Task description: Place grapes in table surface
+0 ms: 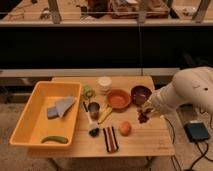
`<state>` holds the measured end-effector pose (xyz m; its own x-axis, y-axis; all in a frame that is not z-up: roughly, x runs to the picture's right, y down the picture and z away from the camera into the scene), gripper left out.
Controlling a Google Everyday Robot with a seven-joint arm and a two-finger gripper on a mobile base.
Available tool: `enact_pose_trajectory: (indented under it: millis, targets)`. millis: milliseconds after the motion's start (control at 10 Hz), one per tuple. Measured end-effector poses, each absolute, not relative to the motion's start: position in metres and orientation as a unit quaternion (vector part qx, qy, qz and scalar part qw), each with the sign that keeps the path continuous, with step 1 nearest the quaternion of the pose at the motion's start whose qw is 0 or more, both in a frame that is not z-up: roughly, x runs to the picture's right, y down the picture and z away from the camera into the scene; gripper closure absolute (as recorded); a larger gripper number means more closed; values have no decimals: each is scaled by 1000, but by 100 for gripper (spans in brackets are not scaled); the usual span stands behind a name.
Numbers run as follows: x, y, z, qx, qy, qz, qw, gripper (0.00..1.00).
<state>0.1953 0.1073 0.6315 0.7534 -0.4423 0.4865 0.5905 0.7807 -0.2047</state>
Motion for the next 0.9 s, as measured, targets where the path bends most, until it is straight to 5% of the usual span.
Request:
enact_pose_trajectory:
  millis: [600,900]
  targets:
    - [215,172,686,-252,-209,-214,920,100]
    - [220,169,684,-282,-177,-200,921,81]
